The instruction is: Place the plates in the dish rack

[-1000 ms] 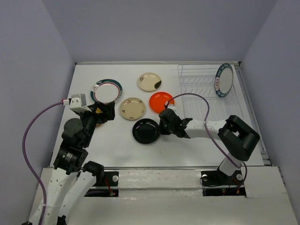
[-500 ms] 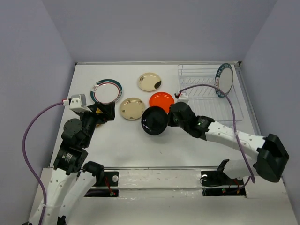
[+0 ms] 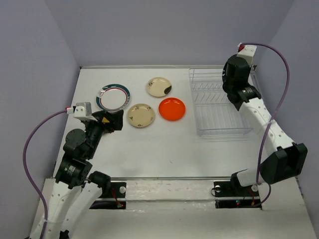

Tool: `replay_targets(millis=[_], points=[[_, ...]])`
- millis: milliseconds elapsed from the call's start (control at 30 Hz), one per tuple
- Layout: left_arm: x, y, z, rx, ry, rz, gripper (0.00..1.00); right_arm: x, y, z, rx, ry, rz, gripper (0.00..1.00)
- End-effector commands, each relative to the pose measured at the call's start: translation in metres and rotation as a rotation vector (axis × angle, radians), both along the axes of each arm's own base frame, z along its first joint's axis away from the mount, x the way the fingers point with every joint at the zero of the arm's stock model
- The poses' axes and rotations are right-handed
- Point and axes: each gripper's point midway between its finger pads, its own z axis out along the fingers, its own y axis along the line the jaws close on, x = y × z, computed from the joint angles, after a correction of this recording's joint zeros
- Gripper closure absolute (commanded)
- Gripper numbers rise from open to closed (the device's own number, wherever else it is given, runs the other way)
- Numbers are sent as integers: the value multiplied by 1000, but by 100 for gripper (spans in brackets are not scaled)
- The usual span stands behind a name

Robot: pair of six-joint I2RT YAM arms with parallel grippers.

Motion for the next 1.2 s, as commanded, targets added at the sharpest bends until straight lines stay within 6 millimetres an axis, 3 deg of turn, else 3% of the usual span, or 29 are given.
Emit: replay_targets(millis=[0,200,333,467,567,933,1100,1167], points=[[-6,-5,21,-8,-74,-33,1,17,-40,21,-212,94,-96,93],[-5,-5,18,-14,-63,-21,1,52,-39,-5,-428,252,-27,93],[-4,-4,16,-22,-56,-9,1,63,-41,-4,-440,256,-30,93],[-2,-4,14,-20,-47,-8,1,75,-45,-22,-476,321,-35,93],[-2,-5,14,-19,-46,-11,1,78,-48,-32,-463,330,-36,93],[1,-13,7,-19,-15,-40,1,85,-36,-115,-366,421,27,93],[7,-21,-5,-30,42,-58,1,82,-29,-143,-274,424,43,93],[9,-26,-8,-39,63,-73,1,80,-27,-146,-236,417,36,83]])
